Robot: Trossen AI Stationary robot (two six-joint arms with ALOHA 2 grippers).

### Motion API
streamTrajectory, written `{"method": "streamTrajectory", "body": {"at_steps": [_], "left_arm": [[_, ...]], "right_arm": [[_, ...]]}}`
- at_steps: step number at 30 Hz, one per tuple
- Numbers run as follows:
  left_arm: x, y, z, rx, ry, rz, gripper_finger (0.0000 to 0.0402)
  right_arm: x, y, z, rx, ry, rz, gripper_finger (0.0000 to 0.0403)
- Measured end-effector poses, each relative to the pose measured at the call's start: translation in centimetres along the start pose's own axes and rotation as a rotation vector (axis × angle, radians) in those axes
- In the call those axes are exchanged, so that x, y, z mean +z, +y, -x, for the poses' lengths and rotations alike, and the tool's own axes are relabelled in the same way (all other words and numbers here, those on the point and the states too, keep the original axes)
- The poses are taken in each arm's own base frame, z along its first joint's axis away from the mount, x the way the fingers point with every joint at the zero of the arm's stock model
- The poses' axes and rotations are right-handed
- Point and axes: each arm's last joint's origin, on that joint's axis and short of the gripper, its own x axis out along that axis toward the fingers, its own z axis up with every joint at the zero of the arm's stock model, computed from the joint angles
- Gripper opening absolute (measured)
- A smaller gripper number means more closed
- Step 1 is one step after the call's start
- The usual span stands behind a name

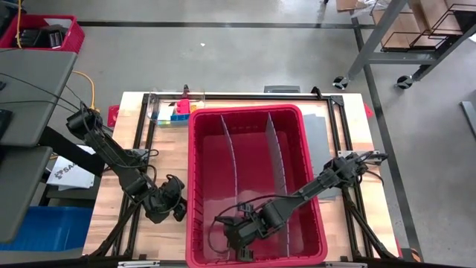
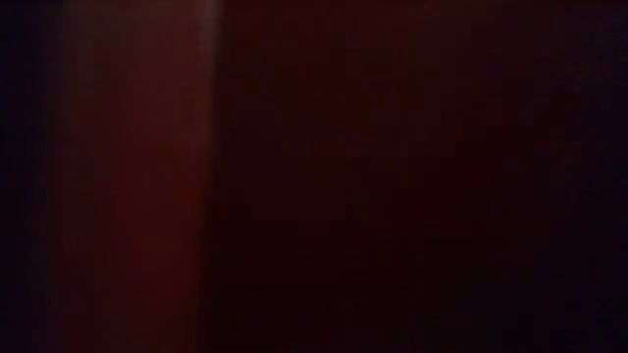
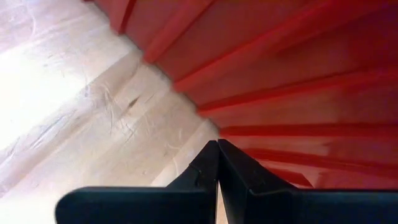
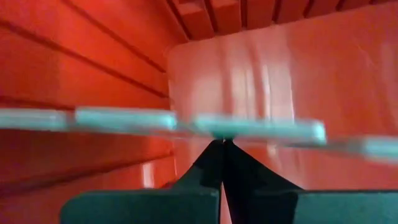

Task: Sort blocks
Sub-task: Assemble the bin divider into the red bin

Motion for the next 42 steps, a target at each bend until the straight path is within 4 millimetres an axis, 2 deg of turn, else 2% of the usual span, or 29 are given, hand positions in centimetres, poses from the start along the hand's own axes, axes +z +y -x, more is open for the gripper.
{"method": "streamTrajectory", "body": {"at_steps": [5, 12, 16, 22, 28, 34, 38, 42], "left_arm": [[0.0, 0.1, 0.0, 0.005, -0.003, -0.012, 0.0000], [0.2, 0.3, -0.1, 0.026, -0.023, -0.023, 0.0000], [0.2, 0.3, -0.1, 0.032, -0.021, -0.026, 0.0000], [0.2, 0.3, -0.1, 0.030, -0.021, -0.026, 0.0000], [0.1, 0.3, 0.0, 0.024, -0.018, -0.027, 0.0000], [0.1, 0.2, 0.0, 0.022, -0.020, -0.026, 0.0000], [0.2, 0.2, 0.0, 0.021, -0.032, -0.026, 0.0000], [0.2, 0.2, 0.0, 0.019, -0.043, -0.026, 0.0000]], "right_arm": [[-0.4, 0.1, 0.2, -0.046, 0.014, 0.014, 0.0000], [-1.5, -0.7, -1.1, -0.105, 0.059, 0.008, 0.0000], [-2.1, -1.4, -1.9, -0.105, 0.115, 0.049, 0.0000], [-2.0, -2.7, -1.8, -0.187, 0.147, 0.158, 0.0000], [-1.0, -3.3, -1.8, -0.181, 0.090, 0.120, 0.0000], [-2.2, -3.8, -2.2, -0.258, 0.129, 0.077, 0.0000], [-2.2, -3.5, -2.7, -0.272, 0.090, 0.086, 0.0000], [-2.5, -3.6, -3.5, -0.281, 0.081, 0.014, 0.0000]]}}
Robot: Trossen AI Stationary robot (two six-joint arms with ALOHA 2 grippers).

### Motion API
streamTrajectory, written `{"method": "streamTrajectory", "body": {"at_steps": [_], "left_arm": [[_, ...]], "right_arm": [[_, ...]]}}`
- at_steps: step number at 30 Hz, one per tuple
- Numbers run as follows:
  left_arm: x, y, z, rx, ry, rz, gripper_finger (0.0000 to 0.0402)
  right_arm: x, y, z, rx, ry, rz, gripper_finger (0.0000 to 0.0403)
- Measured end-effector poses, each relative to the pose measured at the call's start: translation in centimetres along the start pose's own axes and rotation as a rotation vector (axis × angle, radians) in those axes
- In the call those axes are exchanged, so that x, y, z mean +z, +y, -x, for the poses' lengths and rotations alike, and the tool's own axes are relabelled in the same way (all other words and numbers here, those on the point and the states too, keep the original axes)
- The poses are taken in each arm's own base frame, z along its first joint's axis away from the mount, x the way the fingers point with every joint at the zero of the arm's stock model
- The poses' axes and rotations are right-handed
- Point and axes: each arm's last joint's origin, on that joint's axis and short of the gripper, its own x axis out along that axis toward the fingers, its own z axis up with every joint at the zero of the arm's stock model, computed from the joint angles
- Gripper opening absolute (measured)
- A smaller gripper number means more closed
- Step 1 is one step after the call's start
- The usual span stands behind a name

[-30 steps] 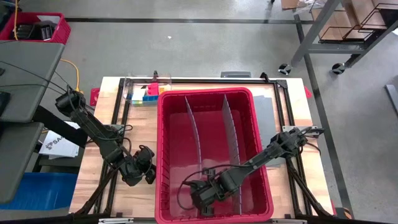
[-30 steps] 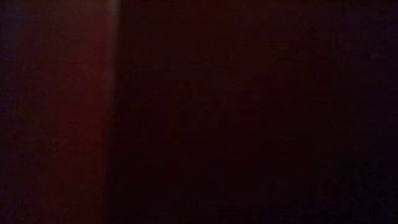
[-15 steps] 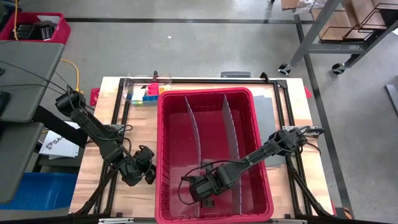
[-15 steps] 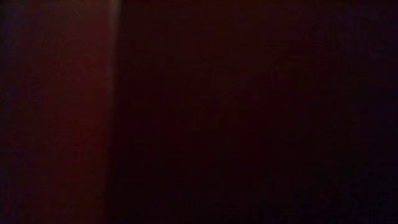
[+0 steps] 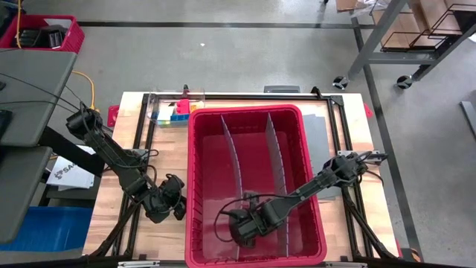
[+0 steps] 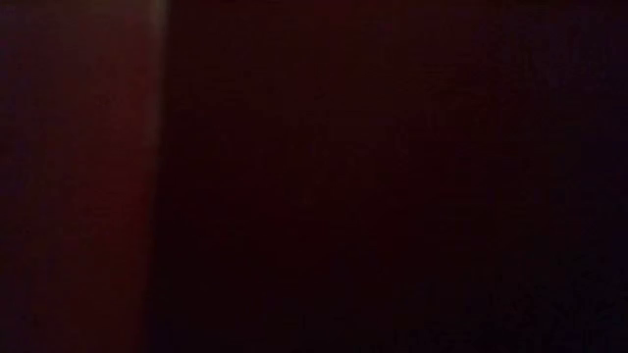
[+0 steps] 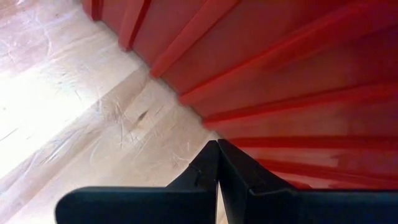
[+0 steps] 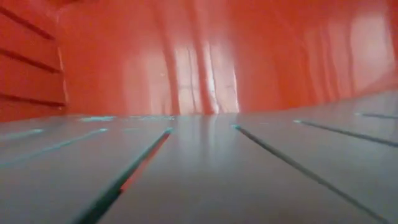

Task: Sort blocks
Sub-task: Assemble the bin divider into the red bin

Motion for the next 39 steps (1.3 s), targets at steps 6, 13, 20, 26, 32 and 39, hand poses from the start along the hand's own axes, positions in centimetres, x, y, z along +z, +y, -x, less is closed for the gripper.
{"method": "streamTrajectory", "body": {"at_steps": [6, 13, 20, 26, 32, 39], "left_arm": [[0.0, 0.0, 0.0, 0.004, 0.000, -0.006, 0.0000], [-0.1, 0.0, 0.0, -0.001, 0.001, -0.006, 0.0000], [-0.3, 0.1, 0.1, 0.001, 0.008, -0.013, 0.0000], [-0.3, 0.1, 0.1, 0.002, 0.008, -0.030, 0.0000], [-0.4, 0.2, 0.3, 0.007, -0.010, -0.081, 0.0000], [-0.4, 0.5, 0.3, 0.040, 0.003, -0.109, 0.0000]], "right_arm": [[1.7, 0.8, -1.1, 0.081, -0.172, 0.010, 0.0000], [1.6, 0.4, -1.0, 0.070, -0.144, -0.017, 0.0000], [0.7, -1.3, 3.0, 0.023, -0.045, -0.007, 0.0000], [1.4, -1.8, 5.6, 0.041, -0.134, -0.039, 0.0000], [0.9, -2.1, 3.2, -0.044, -0.057, -0.042, 0.0000], [1.6, -1.3, 0.3, 0.050, -0.068, -0.076, 0.0000]]}}
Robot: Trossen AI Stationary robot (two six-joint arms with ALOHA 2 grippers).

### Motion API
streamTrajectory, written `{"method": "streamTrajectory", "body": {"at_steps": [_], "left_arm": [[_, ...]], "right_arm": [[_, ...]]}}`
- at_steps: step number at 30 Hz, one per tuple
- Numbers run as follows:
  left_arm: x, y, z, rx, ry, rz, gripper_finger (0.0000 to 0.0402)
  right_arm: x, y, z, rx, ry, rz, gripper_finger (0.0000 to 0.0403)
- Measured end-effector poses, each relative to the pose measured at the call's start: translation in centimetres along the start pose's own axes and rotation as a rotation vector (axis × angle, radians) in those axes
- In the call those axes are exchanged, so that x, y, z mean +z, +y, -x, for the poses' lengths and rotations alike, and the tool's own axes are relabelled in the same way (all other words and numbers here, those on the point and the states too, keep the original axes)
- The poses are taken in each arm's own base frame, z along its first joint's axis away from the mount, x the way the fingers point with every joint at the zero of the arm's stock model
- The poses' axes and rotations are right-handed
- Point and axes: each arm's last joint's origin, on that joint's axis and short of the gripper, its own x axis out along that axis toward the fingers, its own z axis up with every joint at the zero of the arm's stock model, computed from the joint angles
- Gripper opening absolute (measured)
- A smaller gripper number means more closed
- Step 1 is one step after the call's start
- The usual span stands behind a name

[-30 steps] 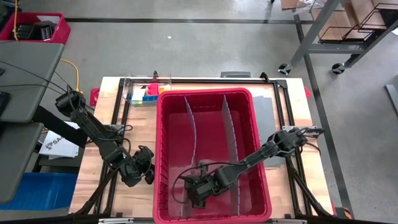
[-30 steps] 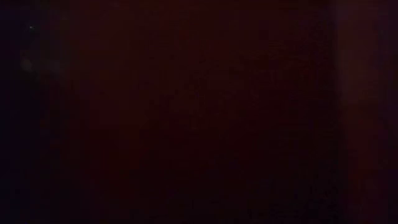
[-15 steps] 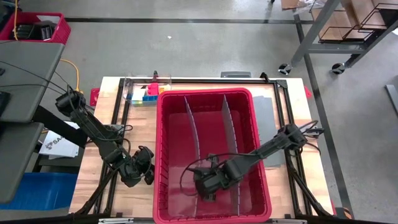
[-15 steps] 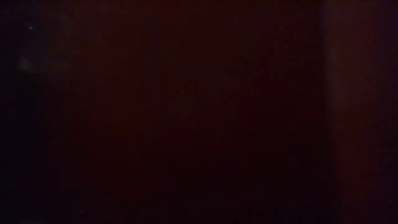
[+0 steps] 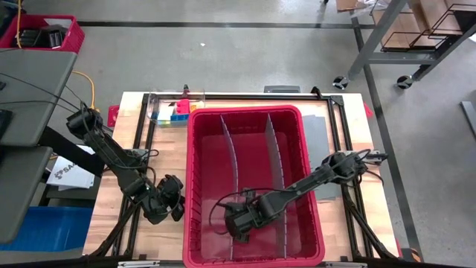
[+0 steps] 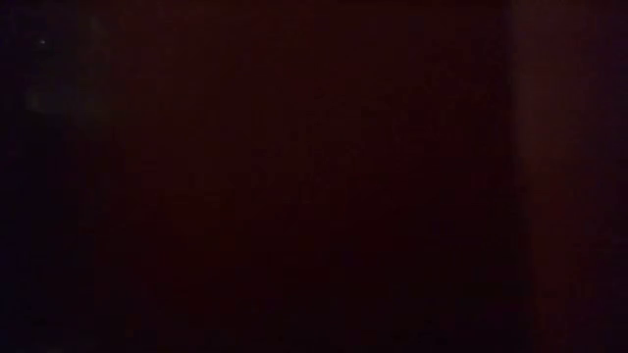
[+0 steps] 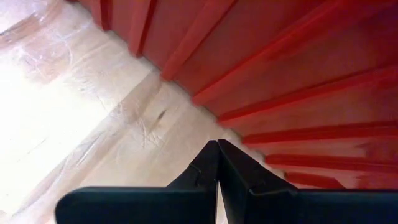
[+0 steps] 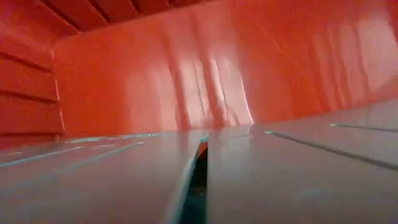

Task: Sort blocks
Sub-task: Assemble the bin divider into the red bin

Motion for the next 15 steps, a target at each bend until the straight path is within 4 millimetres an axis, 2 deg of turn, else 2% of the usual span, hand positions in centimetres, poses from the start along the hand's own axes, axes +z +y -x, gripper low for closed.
{"method": "streamTrajectory", "body": {"at_steps": [3, 6, 10, 15], "left_arm": [[0.0, 0.0, 0.0, -0.002, 0.006, 0.000, 0.0000], [0.1, 0.0, 0.2, -0.007, -0.001, -0.001, 0.0000], [0.5, 0.2, 0.9, -0.023, 0.000, -0.022, 0.0000], [1.1, 0.5, 1.7, -0.029, -0.038, -0.021, 0.0000]], "right_arm": [[0.0, -0.2, 0.5, -0.004, 0.006, -0.012, 0.0000], [-0.2, -0.8, 2.5, -0.012, 0.045, -0.025, 0.0000], [-1.5, -1.5, 7.3, -0.050, 0.119, -0.093, 0.0000], [-2.0, -2.3, 13.5, -0.035, 0.023, -0.315, 0.0000]]}}
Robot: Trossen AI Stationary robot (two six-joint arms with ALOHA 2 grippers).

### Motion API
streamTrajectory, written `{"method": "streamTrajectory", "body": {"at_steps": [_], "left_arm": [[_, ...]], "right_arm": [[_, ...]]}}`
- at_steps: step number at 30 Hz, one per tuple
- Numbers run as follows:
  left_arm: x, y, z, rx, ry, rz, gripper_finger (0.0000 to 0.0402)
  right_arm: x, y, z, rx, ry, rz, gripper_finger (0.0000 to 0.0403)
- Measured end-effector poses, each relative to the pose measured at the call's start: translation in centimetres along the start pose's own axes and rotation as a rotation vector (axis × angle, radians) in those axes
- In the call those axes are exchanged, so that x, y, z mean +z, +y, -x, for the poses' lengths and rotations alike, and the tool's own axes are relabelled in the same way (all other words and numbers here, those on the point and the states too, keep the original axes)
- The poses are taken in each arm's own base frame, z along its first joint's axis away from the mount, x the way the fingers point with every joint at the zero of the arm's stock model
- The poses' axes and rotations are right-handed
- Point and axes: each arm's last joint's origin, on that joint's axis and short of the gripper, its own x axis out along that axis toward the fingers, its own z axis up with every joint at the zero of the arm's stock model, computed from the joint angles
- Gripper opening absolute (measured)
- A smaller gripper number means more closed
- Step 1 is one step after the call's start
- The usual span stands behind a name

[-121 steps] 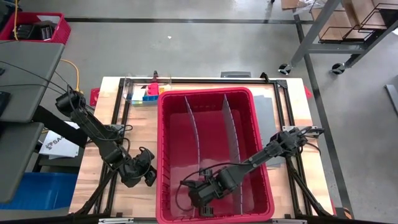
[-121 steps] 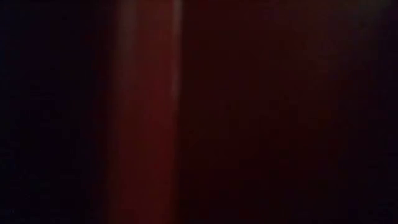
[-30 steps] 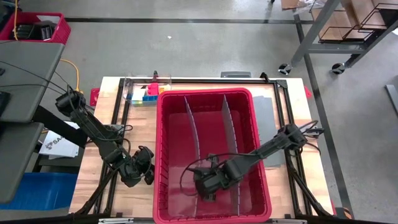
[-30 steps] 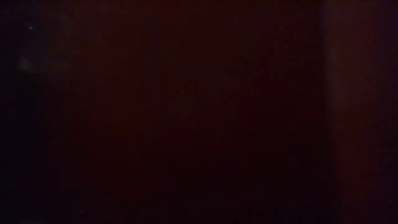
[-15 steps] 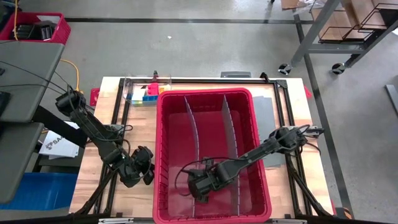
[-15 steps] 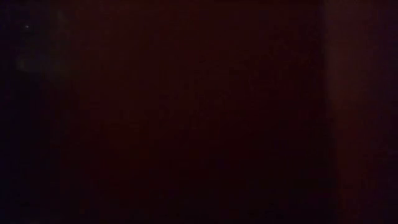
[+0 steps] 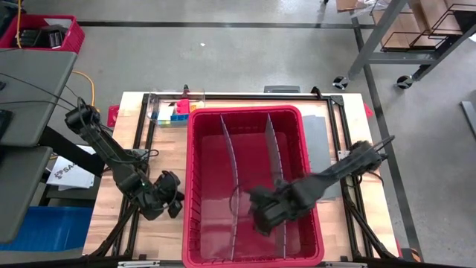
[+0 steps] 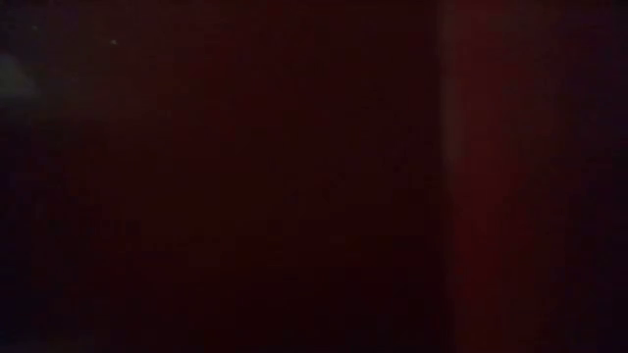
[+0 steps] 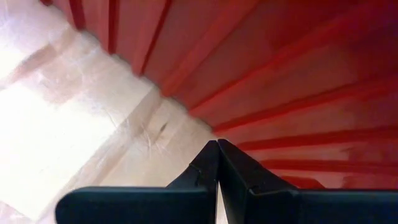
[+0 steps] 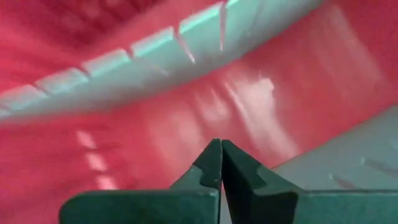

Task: Sort blocks
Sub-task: Assemble the bin divider into the red bin

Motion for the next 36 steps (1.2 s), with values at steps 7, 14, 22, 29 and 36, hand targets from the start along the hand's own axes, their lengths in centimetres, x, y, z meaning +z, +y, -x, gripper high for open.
{"method": "streamTrajectory", "body": {"at_steps": [7, 14, 22, 29, 36], "left_arm": [[-0.1, 0.0, -0.3, 0.011, 0.012, -0.004, 0.0000], [-0.2, -0.3, -0.2, -0.018, 0.028, 0.034, 0.0000], [0.2, -0.5, -0.5, -0.030, 0.021, -0.011, 0.0000], [0.3, -0.5, -0.6, -0.033, 0.025, 0.006, 0.0000], [0.3, -0.6, -0.6, -0.036, 0.028, 0.040, 0.0000]], "right_arm": [[1.9, 0.7, 2.4, 0.261, -0.082, -0.360, 0.0001], [2.6, 2.7, 3.4, 0.498, -0.112, -0.485, 0.0070], [0.4, 4.2, -0.1, 0.383, 0.030, -0.608, 0.0188], [1.7, 4.9, -2.3, 0.434, 0.022, -0.692, 0.0200], [1.6, 4.8, -3.9, 0.377, 0.059, -0.792, 0.0200]]}}
